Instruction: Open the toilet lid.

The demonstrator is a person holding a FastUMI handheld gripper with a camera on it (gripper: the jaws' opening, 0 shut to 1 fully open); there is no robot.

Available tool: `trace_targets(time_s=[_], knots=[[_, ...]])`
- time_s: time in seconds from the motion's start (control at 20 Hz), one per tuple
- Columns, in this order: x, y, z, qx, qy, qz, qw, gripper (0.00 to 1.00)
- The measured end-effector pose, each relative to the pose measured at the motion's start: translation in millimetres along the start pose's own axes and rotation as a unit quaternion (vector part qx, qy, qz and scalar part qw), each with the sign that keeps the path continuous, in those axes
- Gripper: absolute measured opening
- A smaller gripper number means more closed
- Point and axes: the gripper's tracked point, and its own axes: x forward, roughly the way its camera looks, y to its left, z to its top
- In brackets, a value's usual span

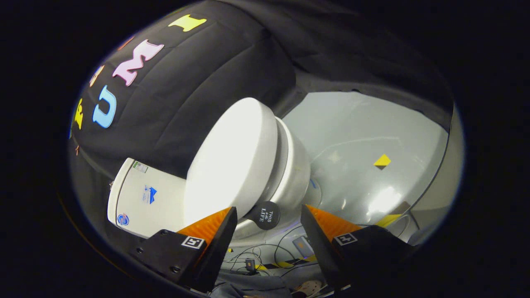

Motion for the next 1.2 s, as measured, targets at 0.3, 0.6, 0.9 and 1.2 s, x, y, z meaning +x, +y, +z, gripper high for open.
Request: trace_targets(time_s=[0.3,0.6,0.9,1.2], knots=[[24,3,-4,0.024,0.018,0.026,0.999,0.70],[23,6,5,0.018,0.006,0.033,0.999,0.18],[16,12,9,-0.061,-0.015,0.002,0.998,0.05],[-6,41,23,-0.137,-0.038,-0.023,0.990,0.05]])
